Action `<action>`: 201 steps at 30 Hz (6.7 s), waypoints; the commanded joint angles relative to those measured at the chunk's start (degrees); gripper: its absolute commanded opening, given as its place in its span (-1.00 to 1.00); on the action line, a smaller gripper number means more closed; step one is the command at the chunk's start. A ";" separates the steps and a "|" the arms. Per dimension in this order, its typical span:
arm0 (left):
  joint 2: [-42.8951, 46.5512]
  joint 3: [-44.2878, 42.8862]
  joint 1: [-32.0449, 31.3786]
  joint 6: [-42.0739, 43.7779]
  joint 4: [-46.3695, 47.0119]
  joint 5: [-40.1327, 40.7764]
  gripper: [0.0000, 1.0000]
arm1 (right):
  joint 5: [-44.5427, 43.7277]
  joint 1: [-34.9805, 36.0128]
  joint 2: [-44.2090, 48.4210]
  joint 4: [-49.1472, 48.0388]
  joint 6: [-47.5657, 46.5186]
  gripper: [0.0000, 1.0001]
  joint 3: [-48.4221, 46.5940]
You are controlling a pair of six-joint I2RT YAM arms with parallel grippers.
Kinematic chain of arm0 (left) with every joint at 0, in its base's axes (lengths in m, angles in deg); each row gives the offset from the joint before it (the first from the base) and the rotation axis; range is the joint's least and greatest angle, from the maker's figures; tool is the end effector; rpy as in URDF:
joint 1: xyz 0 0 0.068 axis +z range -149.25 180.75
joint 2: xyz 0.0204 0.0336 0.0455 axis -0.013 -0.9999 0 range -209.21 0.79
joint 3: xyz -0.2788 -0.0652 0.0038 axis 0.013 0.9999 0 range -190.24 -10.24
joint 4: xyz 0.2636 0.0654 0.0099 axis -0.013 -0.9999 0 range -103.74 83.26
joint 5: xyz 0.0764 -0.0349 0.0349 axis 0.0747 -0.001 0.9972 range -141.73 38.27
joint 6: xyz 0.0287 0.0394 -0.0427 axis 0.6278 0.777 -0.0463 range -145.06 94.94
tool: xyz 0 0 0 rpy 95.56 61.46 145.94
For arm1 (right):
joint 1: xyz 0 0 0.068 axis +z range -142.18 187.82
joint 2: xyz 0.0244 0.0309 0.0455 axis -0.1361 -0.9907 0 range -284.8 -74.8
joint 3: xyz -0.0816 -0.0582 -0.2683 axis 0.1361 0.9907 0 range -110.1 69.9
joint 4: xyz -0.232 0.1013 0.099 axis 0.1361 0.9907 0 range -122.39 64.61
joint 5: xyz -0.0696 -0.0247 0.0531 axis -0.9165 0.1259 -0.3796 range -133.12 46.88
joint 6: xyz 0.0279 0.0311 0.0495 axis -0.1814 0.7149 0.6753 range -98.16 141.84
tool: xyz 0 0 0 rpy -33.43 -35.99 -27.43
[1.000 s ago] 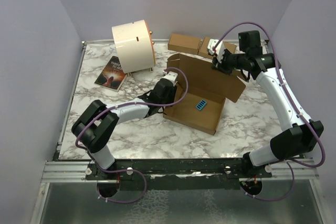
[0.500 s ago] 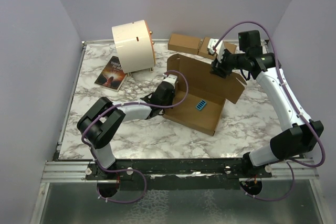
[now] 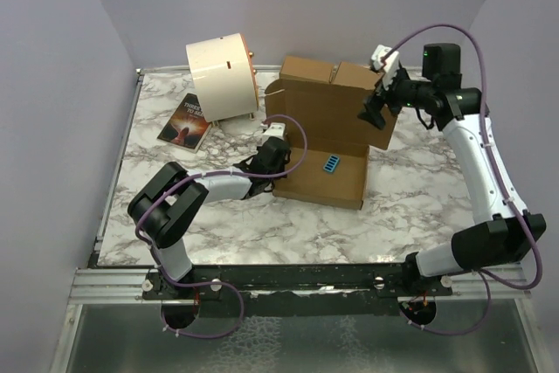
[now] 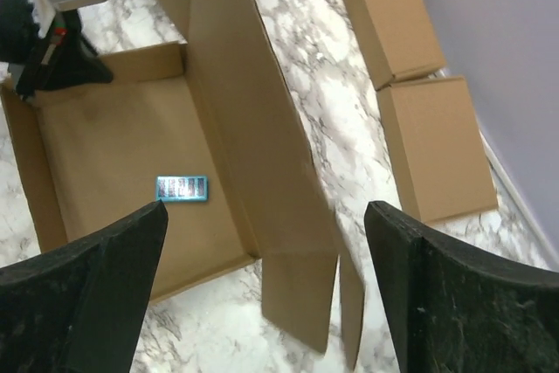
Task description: Fold the paper box
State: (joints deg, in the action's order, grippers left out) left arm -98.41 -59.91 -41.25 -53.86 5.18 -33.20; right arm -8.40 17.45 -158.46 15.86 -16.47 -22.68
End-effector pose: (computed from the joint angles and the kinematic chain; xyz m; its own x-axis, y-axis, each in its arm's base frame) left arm 0.2879 -0.2375 0.1577 -0.6128 -0.0629 -0.7877 0.1736 0.9618 -0.2118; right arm 0.3130 0.0824 0.4156 -0.1358 -0.5398 -0.8308 -0.8361 0.5123 -0.1962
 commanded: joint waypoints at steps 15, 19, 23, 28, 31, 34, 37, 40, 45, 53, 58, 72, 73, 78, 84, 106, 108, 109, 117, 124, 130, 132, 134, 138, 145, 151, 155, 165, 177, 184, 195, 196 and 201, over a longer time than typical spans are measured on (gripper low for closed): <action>-0.02 2.62 0.07 -3.65 -5.68 4.72 -1.00 | 28.33 -22.02 6.86 -33.51 10.63 1.00 25.38; 0.32 2.59 -0.06 -3.55 -6.10 5.37 -1.00 | 23.47 -22.02 2.88 -38.15 13.69 1.00 25.20; -0.14 1.88 -0.27 -3.13 -7.09 5.96 -1.00 | 19.99 -22.02 -4.02 -39.85 17.44 1.00 22.02; -0.21 1.53 -0.54 -3.11 -8.17 6.32 -1.00 | 18.87 -22.39 -14.41 -37.90 30.81 1.00 15.77; -0.49 0.65 -0.57 -2.51 -9.76 6.11 -1.00 | 19.28 -22.68 -18.52 -39.07 40.12 0.97 16.61; -0.79 -0.31 -0.70 -1.79 -11.82 5.55 -1.00 | 16.24 -22.86 -21.11 -40.76 50.13 0.92 18.65; -0.86 -0.40 -0.76 -1.51 -12.85 4.62 -1.00 | 12.51 -22.82 -24.36 -39.05 53.83 0.85 17.11; -1.20 -0.70 -0.84 -1.48 -13.42 3.87 -1.00 | 11.14 -22.89 -29.12 -35.17 55.24 0.79 12.24; -2.17 -1.62 -0.97 -1.29 -14.05 3.39 -1.00 | 8.69 -22.90 -37.34 -29.69 54.97 0.63 5.13; -2.84 -3.02 -1.07 -0.56 -15.43 3.33 -1.00 | 16.04 -22.90 -47.24 -27.13 55.91 -0.01 -4.80; -3.22 -3.21 -1.04 -0.44 -15.95 3.54 -1.00 | 20.23 -22.89 -49.61 -27.68 56.62 -0.25 -6.77; -3.35 -3.63 -1.01 -1.32 -16.45 3.83 -1.00 | 27.04 -22.90 -37.59 -42.87 57.65 -0.98 6.11; -3.30 -3.63 -1.06 -1.53 -16.39 3.99 -1.00 | 26.83 -22.90 -35.55 -46.05 57.90 -0.98 8.29; -2.94 -3.33 -1.03 -2.18 -15.82 4.67 -1.00 | 24.41 -22.90 -24.61 -56.75 58.69 -0.98 19.35; -2.84 -3.40 -1.02 -2.46 -15.25 4.68 -1.00 | 21.44 -22.90 -13.70 -70.92 62.03 -0.98 32.01; -1.36 -2.27 -3.25 -4.83 -13.50 8.76 -0.87 | 18.59 -21.49 9.38 -92.55 50.15 -0.98 56.27; -1.26 -2.28 -3.35 -4.95 -13.56 8.88 -0.77 | 18.52 -21.55 9.56 -92.87 49.17 -0.98 56.89; -1.24 -2.27 -3.43 -5.02 -13.73 8.90 -0.74 | 18.77 -21.52 9.56 -93.33 49.27 -0.98 57.15; -0.31 -2.12 -3.47 -5.20 -14.14 9.48 -0.59 | 19.86 -21.49 9.85 -95.79 48.47 -0.98 58.64; 0.41 -2.95 -3.38 -4.70 -15.32 9.65 -0.50 | 20.08 -21.55 9.83 -96.28 47.28 -0.98 59.42; 1.62 -3.50 -3.40 -4.19 -15.65 9.82 -0.48 | 19.95 -21.58 9.90 -96.44 46.80 -0.98 59.68; 1.64 -3.74 -3.35 -4.04 -15.83 9.95 -0.47 | 19.97 -21.50 9.97 -96.40 46.42 -0.98 59.72; 1.64 -3.94 -3.34 -3.93 -16.07 10.11 -0.42 | 19.99 -21.51 9.92 -96.42 46.23 -0.98 59.70; 3.92 -3.92 -3.42 -3.81 -15.93 10.04 -0.37 | 20.33 -21.57 9.92 -96.62 45.95 -0.98 59.80; 5.28 -3.77 -3.35 -3.47 -15.32 9.66 -0.32 | 20.73 -21.51 10.10 -97.39 46.04 -0.98 60.14; 7.09 -3.28 -3.42 -3.06 -15.00 9.28 -0.32 | 21.07 -21.49 9.92 -97.96 45.97 -0.98 60.32; 11.75 0.21 -3.35 -1.59 -11.04 7.45 -0.27 | 21.29 -21.58 9.66 -97.91 45.78 -0.98 60.40; 32.49 19.19 6.65 3.79 11.47 -13.21 0.11 | 21.74 -21.58 9.39 -98.10 45.77 -0.98 60.25; 30.69 26.39 30.98 -2.43 40.74 -45.75 0.85 | 22.57 -21.49 8.73 -99.13 46.58 -0.98 60.32; 16.91 14.79 33.61 -3.29 48.86 -54.75 0.66 | 22.92 -21.49 8.26 -99.48 46.91 -0.98 60.23; 4.33 -1.35 33.52 1.30 42.76 -64.47 0.21 | 23.01 -21.47 7.56 -99.58 47.07 -0.98 59.99; 3.83 -1.99 33.51 1.37 42.30 -64.93 0.16 | 23.02 -21.51 7.59 -99.65 47.08 -0.98 59.92; 2.75 -4.35 32.55 3.03 39.69 -65.85 -0.12 | 23.02 -21.54 7.49 -99.67 47.09 -0.98 59.88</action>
State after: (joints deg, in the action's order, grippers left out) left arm -94.87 -61.88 -8.01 -53.42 47.17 -95.28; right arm 13.39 -4.23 -150.53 -81.76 30.59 37.19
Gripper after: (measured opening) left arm 0.492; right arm 0.015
